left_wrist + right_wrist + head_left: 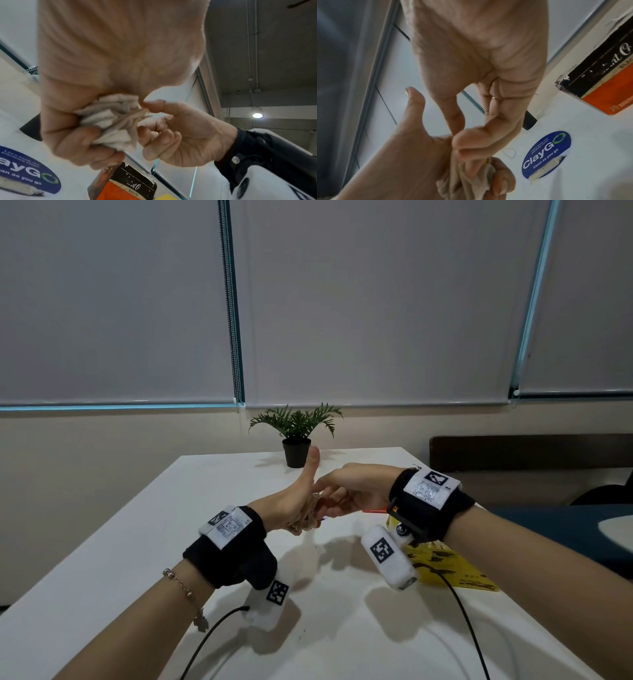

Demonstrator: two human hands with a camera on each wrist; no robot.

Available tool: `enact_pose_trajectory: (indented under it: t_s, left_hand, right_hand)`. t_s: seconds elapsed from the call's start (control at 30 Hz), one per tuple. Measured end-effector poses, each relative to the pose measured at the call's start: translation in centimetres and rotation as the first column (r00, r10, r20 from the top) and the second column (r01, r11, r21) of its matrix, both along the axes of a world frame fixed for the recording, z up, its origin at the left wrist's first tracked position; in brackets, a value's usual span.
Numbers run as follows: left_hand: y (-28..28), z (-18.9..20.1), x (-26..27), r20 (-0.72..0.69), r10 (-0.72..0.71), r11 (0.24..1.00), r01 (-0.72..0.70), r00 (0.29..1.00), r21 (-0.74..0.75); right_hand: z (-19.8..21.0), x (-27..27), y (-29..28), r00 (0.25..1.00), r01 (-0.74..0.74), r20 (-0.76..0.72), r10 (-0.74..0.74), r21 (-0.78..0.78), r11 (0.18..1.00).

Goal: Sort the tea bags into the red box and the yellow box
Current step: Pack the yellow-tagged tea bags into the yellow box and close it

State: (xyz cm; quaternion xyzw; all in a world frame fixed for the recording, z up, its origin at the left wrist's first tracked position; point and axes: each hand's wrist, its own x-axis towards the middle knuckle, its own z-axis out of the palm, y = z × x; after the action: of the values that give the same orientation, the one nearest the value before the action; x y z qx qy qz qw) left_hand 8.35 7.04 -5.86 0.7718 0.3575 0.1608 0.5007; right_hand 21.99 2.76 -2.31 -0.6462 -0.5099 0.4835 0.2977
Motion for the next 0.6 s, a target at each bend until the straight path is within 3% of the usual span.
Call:
enact_pose_trajectory:
  t_s: [0.23,0.47,0.6]
  left_hand:
    - [0.5,0.0,0.0,-0.077,-0.078,0.996,0.075,0.994,-0.038]
    - [-0.5,0.3,0.0,-0.19,-0.109,0.993,0.115,0.976,0.019]
    - [-1.3,1.2,-0.1,-0.16,-0.112,0.991,0.122,0.981,0.059]
  right_hand:
    - [-0.4,0.0,0.7,0.999,-0.052,0.004,0.052,-0.04,0.998]
    - [-0.9,-0.7,0.6,0.987,-0.157,-0.031,0.155,-0.097,0.983]
    - [-0.7,0.0,0.4,0.986,-0.147,-0.083,0.144,-0.021,0.989]
